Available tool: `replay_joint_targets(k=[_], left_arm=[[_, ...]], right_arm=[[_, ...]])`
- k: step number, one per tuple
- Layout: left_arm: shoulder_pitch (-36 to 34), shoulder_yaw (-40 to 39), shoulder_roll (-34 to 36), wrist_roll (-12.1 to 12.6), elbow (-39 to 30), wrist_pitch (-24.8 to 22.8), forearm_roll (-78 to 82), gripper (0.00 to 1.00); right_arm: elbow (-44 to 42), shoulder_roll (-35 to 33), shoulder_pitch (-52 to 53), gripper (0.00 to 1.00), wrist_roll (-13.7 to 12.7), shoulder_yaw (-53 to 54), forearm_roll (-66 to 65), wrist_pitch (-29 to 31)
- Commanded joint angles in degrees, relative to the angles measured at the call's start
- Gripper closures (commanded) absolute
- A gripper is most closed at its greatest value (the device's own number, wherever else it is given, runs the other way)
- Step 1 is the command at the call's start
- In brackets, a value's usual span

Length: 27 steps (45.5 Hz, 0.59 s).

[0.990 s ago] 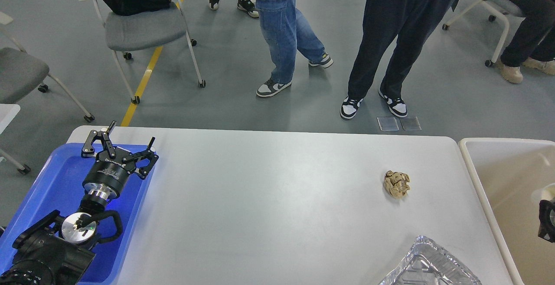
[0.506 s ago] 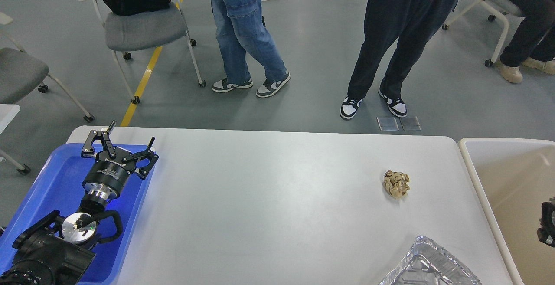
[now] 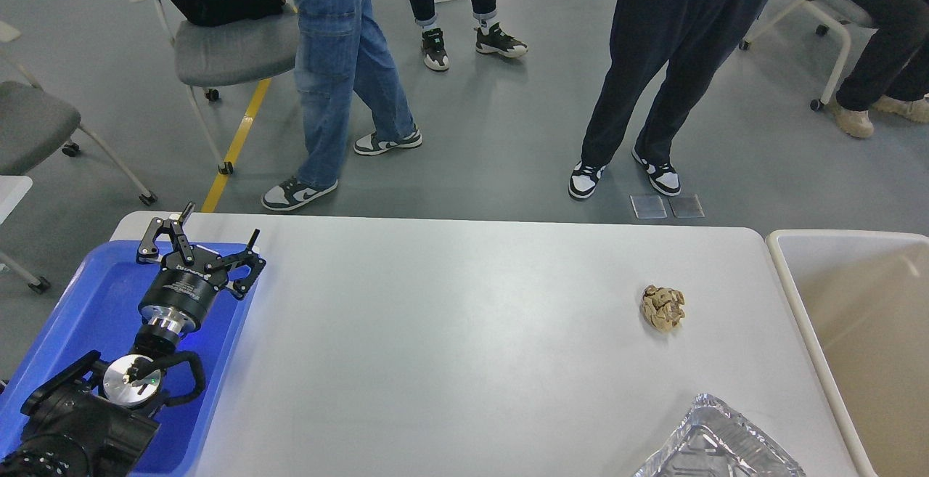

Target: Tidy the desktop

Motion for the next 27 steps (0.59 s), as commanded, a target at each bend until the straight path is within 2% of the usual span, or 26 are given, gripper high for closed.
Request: replay_joint_targets(k=[1, 7, 12, 27], left_arm=[[0.0, -0.04, 0.01, 0.0, 0.01, 0.0, -0.01, 0.0], [0.0, 0.04, 0.01, 0.0, 0.01, 0.0, -0.01, 0.0], [0.0, 0.04, 0.01, 0.0, 0.01, 0.0, 0.08, 0.0], [0.0, 0.04, 0.01, 0.0, 0.01, 0.0, 0.08, 0.0]], right_arm=[[19.34, -16.51, 11.12, 0.0, 0.72, 0.11, -13.49, 7.53], [31.3, -22.67, 20.79, 0.0, 0.02, -0.42, -27.46, 8.5], [37.55, -25.22, 28.26, 0.0, -1.29, -1.74, -37.75, 12.09], [50.12, -22.42, 49.27, 0.0, -3.23, -11.14, -60.25, 27.74]])
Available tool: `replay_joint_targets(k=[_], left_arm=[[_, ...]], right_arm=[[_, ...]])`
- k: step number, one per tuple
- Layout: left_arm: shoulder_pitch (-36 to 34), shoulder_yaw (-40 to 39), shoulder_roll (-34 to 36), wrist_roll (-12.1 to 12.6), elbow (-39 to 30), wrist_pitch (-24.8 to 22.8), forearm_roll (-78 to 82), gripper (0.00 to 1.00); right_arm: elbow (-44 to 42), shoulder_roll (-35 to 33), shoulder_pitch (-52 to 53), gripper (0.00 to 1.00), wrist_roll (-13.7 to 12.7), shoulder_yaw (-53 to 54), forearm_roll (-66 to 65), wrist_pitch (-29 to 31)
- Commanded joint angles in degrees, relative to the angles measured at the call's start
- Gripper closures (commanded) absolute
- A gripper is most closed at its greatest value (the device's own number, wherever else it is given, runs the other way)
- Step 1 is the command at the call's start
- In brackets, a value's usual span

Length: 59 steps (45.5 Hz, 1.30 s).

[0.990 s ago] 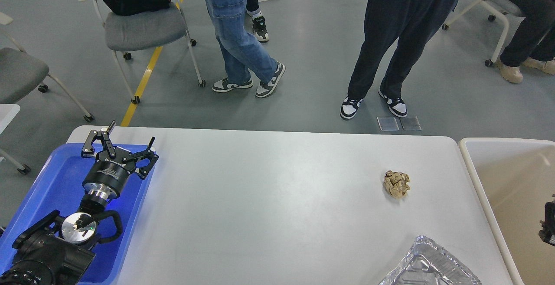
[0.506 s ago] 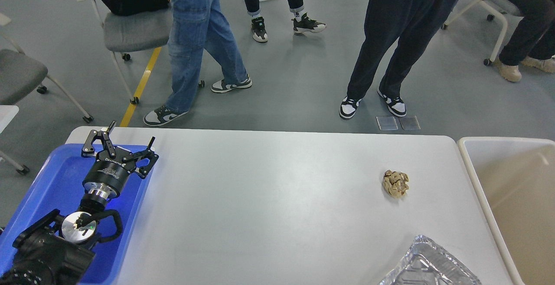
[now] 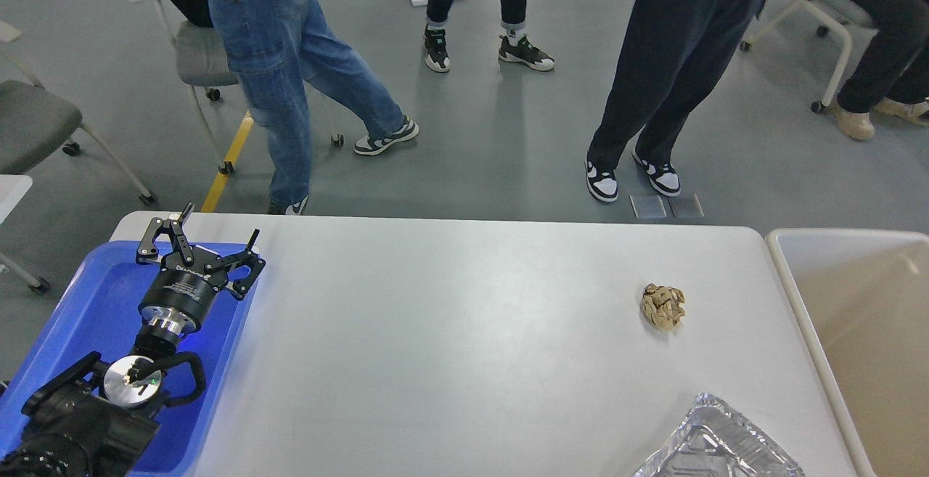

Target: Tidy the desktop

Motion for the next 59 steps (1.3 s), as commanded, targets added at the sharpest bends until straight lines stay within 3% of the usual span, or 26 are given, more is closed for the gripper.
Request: replay_joint_targets(k=[1, 7, 16, 26, 40, 51, 59], left_arm=[[0.0, 0.01, 0.09, 0.0, 0.0, 0.0, 0.01, 0.0], [0.0, 0.01, 0.0, 0.09, 0.0, 0.0, 0.09, 0.0], [0.0, 0.01, 0.09, 0.09, 0.0, 0.0, 0.01, 0.0], [0.0, 0.01, 0.0, 0.09, 0.0, 0.0, 0.09, 0.0], [0.0, 0.01, 0.09, 0.09, 0.0, 0.0, 0.09, 0.0], [0.0, 0.01, 0.09, 0.09, 0.0, 0.0, 0.09, 0.0], [0.0, 0.01, 0.09, 0.09, 0.0, 0.0, 0.09, 0.0]], right_arm=[[11.7, 1.04, 16.46, 0.0, -1.55, -5.88, -17.45, 11.16], [12.76, 5.61, 21.91, 0.0, -1.38, -11.05, -22.73, 12.57], [12.76, 16.68, 35.89, 0.0, 0.82, -31.62, -22.73, 12.31], [12.85, 25.12, 39.14, 0.0, 2.4, -37.52, -21.51, 13.19], [23.03, 37.51, 51.62, 0.0, 10.13, -53.6, -12.64, 16.79], [26.91, 46.39, 54.44, 0.0, 10.49, -57.91, -5.25, 16.79], [27.26, 48.68, 55.76, 0.0, 10.49, -59.85, -1.29, 19.95]])
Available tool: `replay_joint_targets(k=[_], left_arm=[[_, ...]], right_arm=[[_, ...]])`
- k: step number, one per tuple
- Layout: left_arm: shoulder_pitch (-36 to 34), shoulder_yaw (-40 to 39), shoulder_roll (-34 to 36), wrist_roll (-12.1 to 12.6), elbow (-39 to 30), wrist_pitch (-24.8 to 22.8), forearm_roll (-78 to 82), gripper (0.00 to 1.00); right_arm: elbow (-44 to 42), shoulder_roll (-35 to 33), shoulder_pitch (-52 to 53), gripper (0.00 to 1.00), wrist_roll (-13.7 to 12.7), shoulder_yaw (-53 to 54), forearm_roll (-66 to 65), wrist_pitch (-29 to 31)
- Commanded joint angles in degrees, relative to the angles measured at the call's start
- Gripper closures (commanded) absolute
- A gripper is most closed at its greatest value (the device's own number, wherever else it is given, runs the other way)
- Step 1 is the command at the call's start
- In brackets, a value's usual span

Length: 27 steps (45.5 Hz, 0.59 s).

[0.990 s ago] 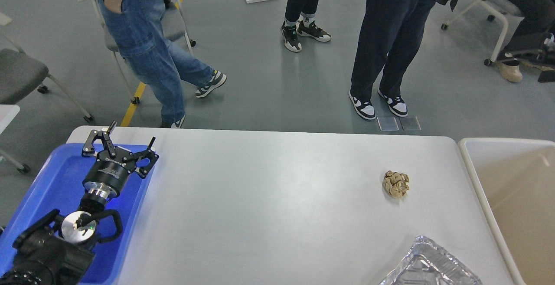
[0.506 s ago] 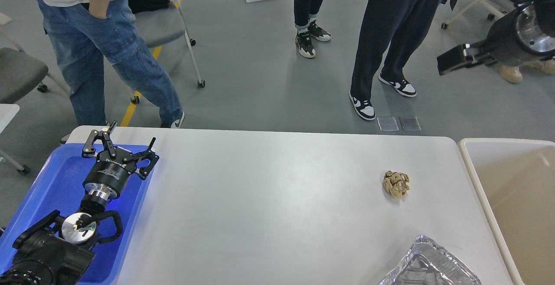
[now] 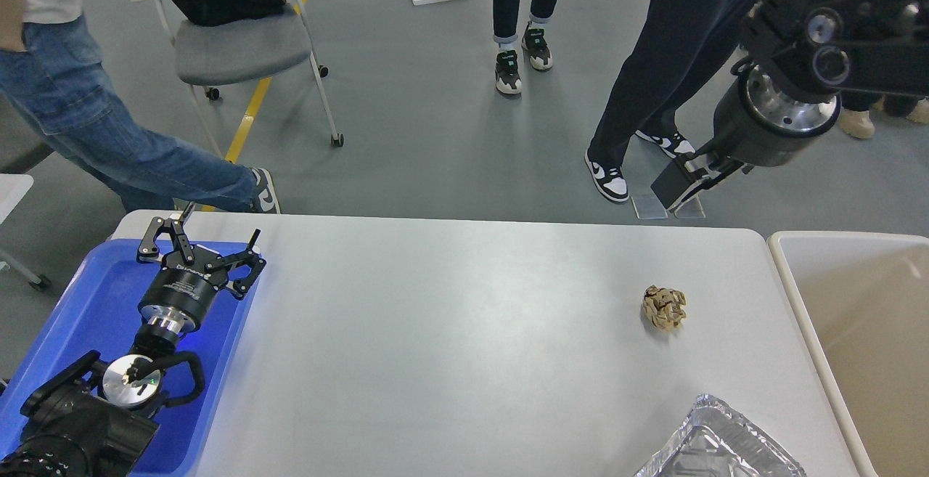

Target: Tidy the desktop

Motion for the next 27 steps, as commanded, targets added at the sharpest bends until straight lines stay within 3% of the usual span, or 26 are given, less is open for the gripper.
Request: replay_joint_targets(k=[1, 18, 27], left_arm=[[0.0, 0.0, 0.02, 0.0, 0.0, 0.0, 0.03, 0.0], [0.09, 0.0, -0.07, 0.0, 0.0, 0.0, 0.03, 0.0], [0.09, -0.09, 0.02, 0.0, 0.0, 0.0, -0.06, 0.0]], right_arm=[[2.14, 5.06, 2.92, 0.0, 0.76, -4.34, 5.73, 3.91], [1.52, 4.27, 3.01, 0.0, 0.32, -20.5, 17.6, 5.41], [1.7, 1.9, 2.66, 0.0, 0.24, -21.92, 18.57, 3.65]])
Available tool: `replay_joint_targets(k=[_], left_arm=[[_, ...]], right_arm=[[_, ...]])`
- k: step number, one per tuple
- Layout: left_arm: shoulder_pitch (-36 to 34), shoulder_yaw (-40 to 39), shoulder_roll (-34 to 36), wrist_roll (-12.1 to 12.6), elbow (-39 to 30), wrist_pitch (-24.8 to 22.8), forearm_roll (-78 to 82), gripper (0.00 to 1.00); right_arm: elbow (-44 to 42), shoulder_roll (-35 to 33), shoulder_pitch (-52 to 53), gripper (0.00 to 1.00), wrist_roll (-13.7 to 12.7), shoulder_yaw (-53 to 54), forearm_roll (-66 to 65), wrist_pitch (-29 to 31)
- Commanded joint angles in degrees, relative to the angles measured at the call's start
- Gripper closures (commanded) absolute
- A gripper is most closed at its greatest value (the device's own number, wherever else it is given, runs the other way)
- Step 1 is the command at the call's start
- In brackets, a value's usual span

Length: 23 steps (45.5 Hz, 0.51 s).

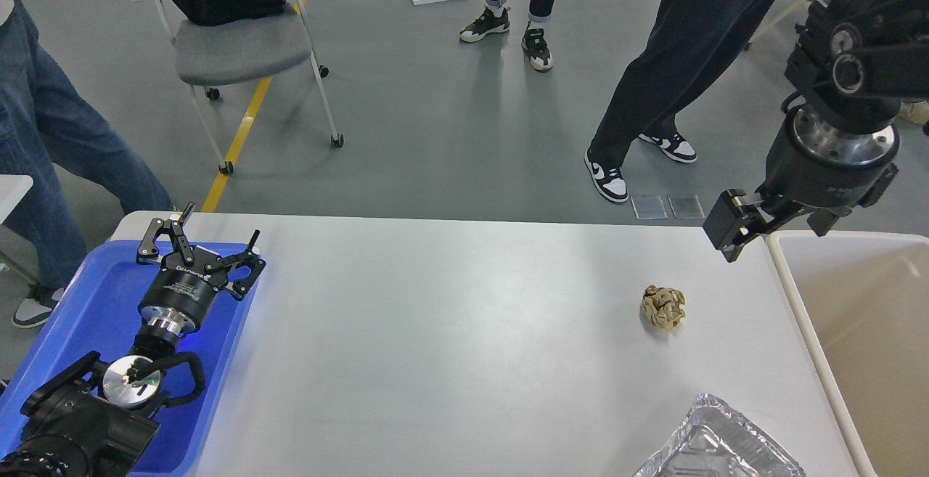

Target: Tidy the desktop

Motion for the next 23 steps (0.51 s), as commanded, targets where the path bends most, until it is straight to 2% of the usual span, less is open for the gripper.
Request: replay_joint_targets(k=[1, 23], left_arm=[[0.03, -0.09, 0.02, 0.0, 0.0, 0.0, -0.07, 0.0], [0.03, -0.09, 0.02, 0.0, 0.0, 0.0, -0.16, 0.0]], right_arm=[[0.31, -1.66, -0.13, 0.0, -0.03, -4.59, 3.53, -1.36], [1.98, -2.89, 2.06, 0.0, 0.23, -6.08, 4.41, -1.62]])
